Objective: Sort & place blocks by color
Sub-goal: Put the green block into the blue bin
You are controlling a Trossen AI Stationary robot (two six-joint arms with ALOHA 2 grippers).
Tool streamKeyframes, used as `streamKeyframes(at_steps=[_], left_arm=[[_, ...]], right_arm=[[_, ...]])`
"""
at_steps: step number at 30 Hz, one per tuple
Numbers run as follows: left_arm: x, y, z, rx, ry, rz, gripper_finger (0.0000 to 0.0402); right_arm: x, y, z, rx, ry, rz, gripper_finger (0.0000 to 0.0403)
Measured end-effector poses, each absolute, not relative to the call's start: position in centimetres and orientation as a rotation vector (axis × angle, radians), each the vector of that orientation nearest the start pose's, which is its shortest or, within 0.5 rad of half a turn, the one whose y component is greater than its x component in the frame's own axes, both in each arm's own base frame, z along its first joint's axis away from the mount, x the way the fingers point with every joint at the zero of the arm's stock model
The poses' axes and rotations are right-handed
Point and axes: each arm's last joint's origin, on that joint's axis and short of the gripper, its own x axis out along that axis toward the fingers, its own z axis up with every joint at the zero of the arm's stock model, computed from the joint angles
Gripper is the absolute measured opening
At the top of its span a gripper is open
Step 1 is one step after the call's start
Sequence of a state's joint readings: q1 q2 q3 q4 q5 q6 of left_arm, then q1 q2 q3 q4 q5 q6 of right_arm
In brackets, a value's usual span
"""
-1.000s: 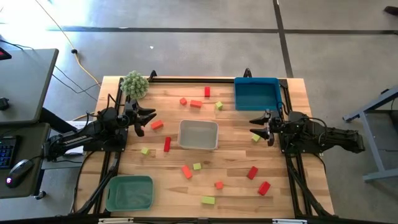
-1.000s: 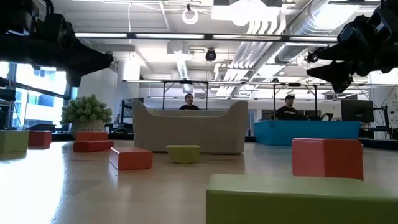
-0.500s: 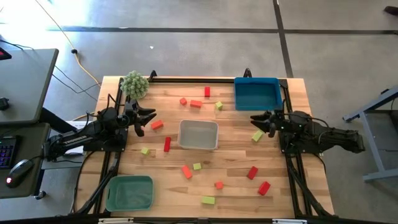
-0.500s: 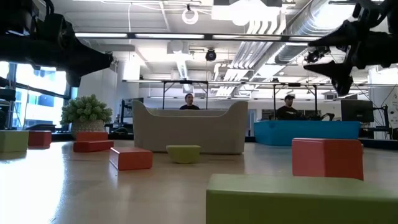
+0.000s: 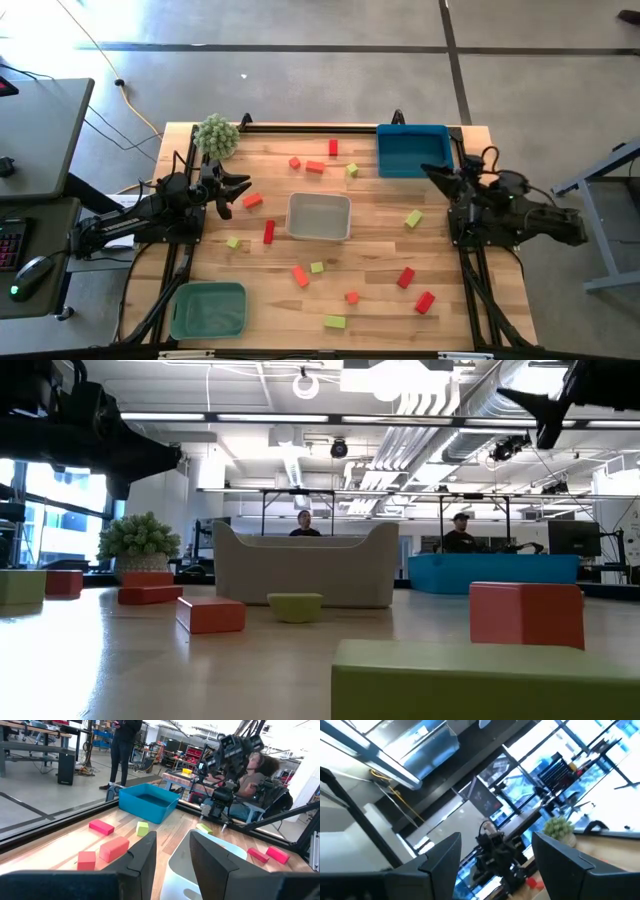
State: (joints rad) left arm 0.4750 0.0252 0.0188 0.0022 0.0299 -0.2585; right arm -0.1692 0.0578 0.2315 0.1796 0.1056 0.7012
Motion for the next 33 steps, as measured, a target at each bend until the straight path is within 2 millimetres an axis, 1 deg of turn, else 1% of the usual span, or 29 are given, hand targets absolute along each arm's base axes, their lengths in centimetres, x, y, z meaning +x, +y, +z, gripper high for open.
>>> streamKeyframes(at_steps=[3,6,9,13,16,19,23,27,33], left_arm=[[8.8,4.4,16.8,-0.255,-0.054,0.443,0.0106],[8.8,4.4,16.8,-0.255,-0.053,0.443,0.0106],[8.8,4.4,16.8,-0.256,-0.053,0.443,0.0106],[8.8,4.4,16.8,-0.255,-0.053,0.443,0.0106],[8.8,4.4,16.8,-0.255,-0.053,0.443,0.0106],[8.8,4.4,16.8,-0.256,-0.053,0.443,0.0106],[8.8,4.4,16.8,-0.255,-0.053,0.443,0.0106],[8.8,4.4,16.8,-0.256,-0.054,0.443,0.0106],[8.8,4.4,16.8,-0.256,-0.053,0.443,0.0106]], right_arm=[[7.3,-1.6,27.5,0.655,-0.389,-0.178,0.0232],[7.2,-1.7,29.0,0.699,-0.26,-0.268,0.0232],[7.3,-1.9,29.9,0.805,-0.108,-0.382,0.0232],[7.8,-2.0,30.4,1.005,0.065,-0.517,0.0232],[8.5,-2.1,30.5,1.124,0.151,-0.599,0.0232],[9.3,-2.2,30.5,1.223,0.189,-0.655,0.0232],[10.6,-2.3,30.1,1.357,0.257,-0.664,0.0232],[11.9,-2.2,29.3,1.447,0.379,-0.655,0.0232],[13.0,-2.3,27.8,1.53,0.508,-0.779,0.0232]])
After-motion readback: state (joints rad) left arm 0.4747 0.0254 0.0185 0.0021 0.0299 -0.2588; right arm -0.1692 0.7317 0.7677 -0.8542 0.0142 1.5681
